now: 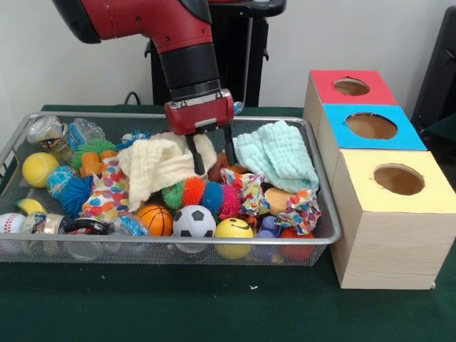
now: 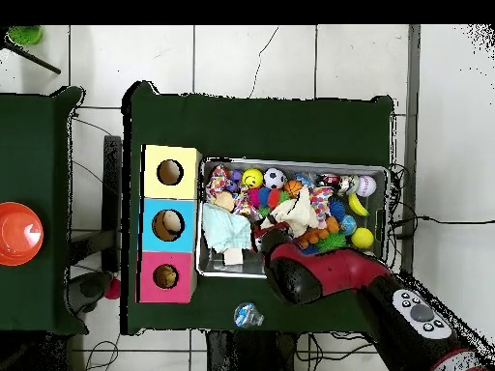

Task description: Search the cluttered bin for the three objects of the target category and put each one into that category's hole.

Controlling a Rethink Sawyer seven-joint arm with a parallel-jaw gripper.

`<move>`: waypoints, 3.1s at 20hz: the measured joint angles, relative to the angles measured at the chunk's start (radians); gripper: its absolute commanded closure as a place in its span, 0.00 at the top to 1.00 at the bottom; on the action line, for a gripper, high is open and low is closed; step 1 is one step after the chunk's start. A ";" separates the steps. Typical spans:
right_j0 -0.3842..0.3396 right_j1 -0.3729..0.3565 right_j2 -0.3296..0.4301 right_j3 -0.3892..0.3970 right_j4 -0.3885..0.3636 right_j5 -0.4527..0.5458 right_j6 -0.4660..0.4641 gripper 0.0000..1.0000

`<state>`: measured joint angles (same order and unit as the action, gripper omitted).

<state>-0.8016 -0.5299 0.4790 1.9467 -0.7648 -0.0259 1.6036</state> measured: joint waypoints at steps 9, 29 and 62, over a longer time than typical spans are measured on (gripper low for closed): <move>-0.058 0.063 0.019 0.069 0.086 -0.007 0.000 1.00; -0.191 0.186 0.075 0.127 0.198 -0.022 0.000 1.00; 0.178 -0.010 -0.171 0.171 0.201 -0.604 0.000 1.00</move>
<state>-0.6239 -0.5398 0.3084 2.1175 -0.5640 -0.6302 1.6036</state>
